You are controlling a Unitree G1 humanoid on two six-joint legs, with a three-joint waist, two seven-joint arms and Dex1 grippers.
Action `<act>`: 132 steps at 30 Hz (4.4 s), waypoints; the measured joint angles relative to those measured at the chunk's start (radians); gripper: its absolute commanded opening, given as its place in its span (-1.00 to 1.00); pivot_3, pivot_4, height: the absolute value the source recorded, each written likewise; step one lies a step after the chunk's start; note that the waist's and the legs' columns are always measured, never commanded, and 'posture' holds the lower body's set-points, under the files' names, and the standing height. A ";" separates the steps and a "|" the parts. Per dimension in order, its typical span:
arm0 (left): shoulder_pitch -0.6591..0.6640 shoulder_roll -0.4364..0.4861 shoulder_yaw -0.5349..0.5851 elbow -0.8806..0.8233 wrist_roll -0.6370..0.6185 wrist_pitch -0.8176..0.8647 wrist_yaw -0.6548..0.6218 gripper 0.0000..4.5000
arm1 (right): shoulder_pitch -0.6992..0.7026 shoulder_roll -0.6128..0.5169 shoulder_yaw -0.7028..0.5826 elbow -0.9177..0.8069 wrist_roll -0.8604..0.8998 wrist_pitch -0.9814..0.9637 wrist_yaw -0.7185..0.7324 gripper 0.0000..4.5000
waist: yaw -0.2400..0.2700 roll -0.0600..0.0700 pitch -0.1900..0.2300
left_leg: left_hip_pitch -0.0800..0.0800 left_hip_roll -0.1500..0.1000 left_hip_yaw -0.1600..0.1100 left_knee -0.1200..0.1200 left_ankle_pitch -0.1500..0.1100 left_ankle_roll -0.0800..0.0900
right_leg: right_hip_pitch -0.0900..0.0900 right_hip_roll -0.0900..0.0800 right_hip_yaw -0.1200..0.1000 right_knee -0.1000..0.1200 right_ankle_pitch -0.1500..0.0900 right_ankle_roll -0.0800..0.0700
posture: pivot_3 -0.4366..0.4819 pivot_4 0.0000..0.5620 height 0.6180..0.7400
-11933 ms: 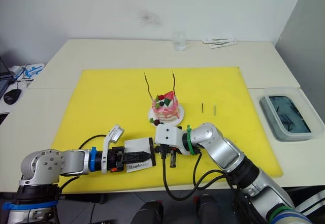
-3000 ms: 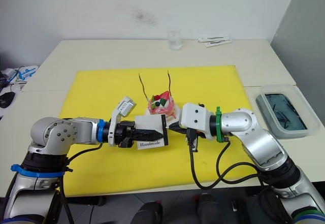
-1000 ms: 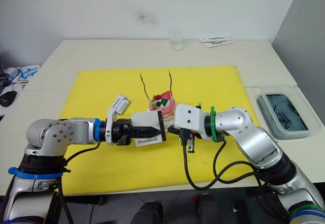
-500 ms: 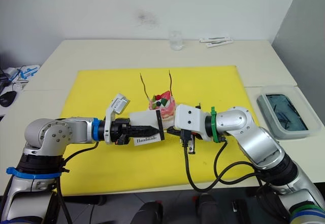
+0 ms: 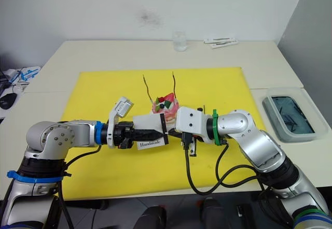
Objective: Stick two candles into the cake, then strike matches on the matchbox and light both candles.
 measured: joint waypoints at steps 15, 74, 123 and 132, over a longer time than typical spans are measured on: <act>-0.004 -0.029 0.001 0.031 -0.002 0.016 0.028 -1.00 | 0.008 -0.031 0.058 0.009 -0.063 -0.058 0.044 -0.98 | 0.001 0.000 0.000 | 0.000 0.000 0.000 0.000 0.000 0.000 | 0.000 0.000 0.000 0.000 0.000 0.000 | -0.05 -0.47 1.00; 0.240 0.133 0.079 -0.119 -0.023 -0.066 0.019 -1.00 | -0.200 0.146 -0.132 0.069 0.179 0.199 -0.133 -0.98 | -0.001 -0.001 0.000 | -0.001 0.000 0.000 -0.001 0.000 0.000 | -0.001 0.000 0.000 0.000 0.000 -0.001 | -0.05 -0.47 1.00; 0.266 0.136 0.050 -0.130 -0.002 -0.112 0.000 -1.00 | -0.356 0.355 -0.141 0.370 0.099 0.147 -0.326 -0.98 | -0.006 0.000 0.000 | 0.000 0.000 0.000 -0.002 0.000 0.000 | -0.002 0.000 0.000 0.002 -0.001 -0.002 | -0.05 -0.47 1.00; 0.265 0.135 0.050 -0.130 -0.002 -0.110 0.002 -1.00 | -0.353 0.349 -0.130 0.364 0.092 0.134 -0.318 -0.98 | -0.006 0.000 0.000 | 0.000 0.000 0.000 -0.002 0.000 0.000 | -0.002 0.000 0.000 0.002 -0.001 -0.002 | -0.05 -0.47 1.00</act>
